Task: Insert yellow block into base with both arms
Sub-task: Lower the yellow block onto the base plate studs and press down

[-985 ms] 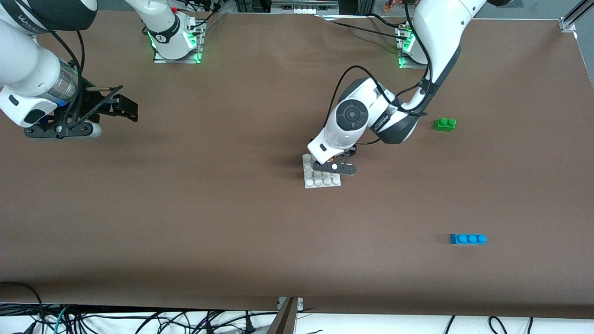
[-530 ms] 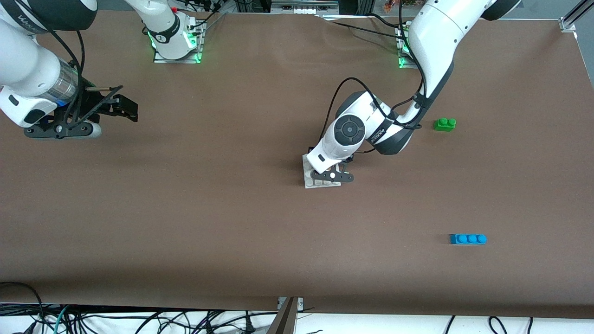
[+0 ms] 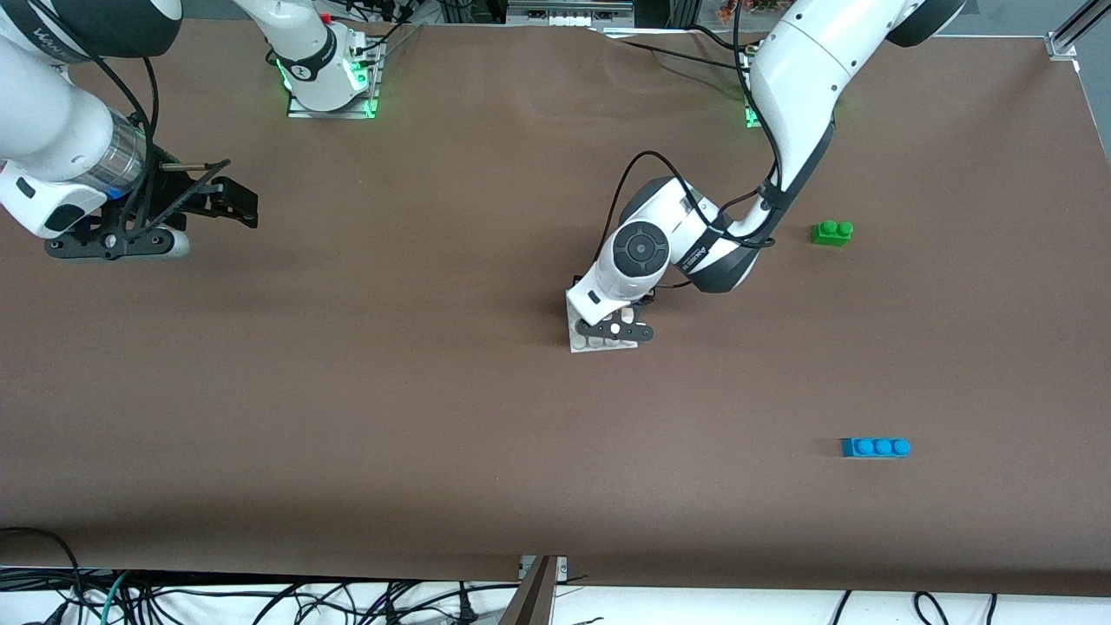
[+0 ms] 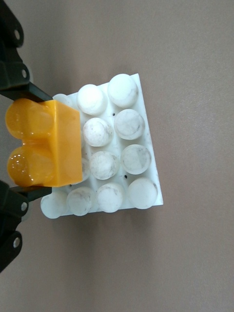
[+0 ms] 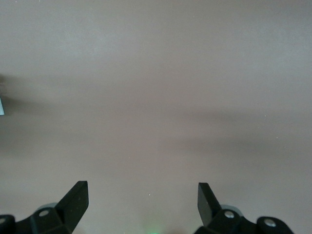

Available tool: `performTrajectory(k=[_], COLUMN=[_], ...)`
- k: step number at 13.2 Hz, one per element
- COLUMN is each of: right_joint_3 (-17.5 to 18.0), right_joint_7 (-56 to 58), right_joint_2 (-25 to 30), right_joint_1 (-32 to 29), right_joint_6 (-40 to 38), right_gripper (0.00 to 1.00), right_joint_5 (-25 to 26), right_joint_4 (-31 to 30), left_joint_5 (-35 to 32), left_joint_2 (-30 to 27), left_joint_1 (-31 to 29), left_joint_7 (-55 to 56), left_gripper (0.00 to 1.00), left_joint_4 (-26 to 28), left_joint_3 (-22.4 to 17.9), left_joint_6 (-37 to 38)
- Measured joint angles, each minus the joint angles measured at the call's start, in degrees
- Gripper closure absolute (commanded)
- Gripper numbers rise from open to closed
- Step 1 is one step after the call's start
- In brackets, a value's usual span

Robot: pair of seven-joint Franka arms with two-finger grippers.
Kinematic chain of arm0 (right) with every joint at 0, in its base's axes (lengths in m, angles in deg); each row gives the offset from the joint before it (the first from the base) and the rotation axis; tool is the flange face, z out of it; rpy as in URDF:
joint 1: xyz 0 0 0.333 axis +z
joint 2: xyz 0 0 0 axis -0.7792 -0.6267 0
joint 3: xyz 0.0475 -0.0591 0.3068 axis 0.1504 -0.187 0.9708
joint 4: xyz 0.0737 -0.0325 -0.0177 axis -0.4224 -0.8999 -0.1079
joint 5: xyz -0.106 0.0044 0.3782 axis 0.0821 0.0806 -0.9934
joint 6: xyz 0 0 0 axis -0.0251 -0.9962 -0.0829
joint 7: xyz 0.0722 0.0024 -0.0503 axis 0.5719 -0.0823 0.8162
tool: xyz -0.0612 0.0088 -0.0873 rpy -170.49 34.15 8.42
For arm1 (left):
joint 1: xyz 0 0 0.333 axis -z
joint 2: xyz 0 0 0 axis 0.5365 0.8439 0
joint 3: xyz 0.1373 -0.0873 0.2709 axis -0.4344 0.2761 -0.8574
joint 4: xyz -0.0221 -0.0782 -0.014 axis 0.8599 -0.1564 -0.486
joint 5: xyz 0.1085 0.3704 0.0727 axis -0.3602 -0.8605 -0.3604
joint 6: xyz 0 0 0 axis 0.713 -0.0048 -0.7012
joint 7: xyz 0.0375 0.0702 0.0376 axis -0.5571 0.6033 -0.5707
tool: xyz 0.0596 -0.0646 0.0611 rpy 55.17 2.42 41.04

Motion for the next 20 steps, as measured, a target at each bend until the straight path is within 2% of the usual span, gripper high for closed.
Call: performTrajectory(k=[10, 20], right_joint_3=[-0.01, -0.19], right_joint_7=[0.0, 0.0], right_joint_2=[0.0, 0.02], right_joint_1=[0.0, -0.05], right_joint_6=[0.07, 0.67], right_gripper=[0.01, 0.01], right_joint_5=[0.0, 0.0], right_joint_4=[0.17, 2.98], left_joint_5=[0.0, 0.0], left_joint_2=[1.8, 2.02], left_joint_1=[2.82, 3.25], left_joint_7=[6.75, 6.92], left_gripper=[0.47, 0.46], left_joint_4=[-2.38, -3.34], left_joint_3=[-1.45, -3.23], left_joint_6=[-0.19, -0.19])
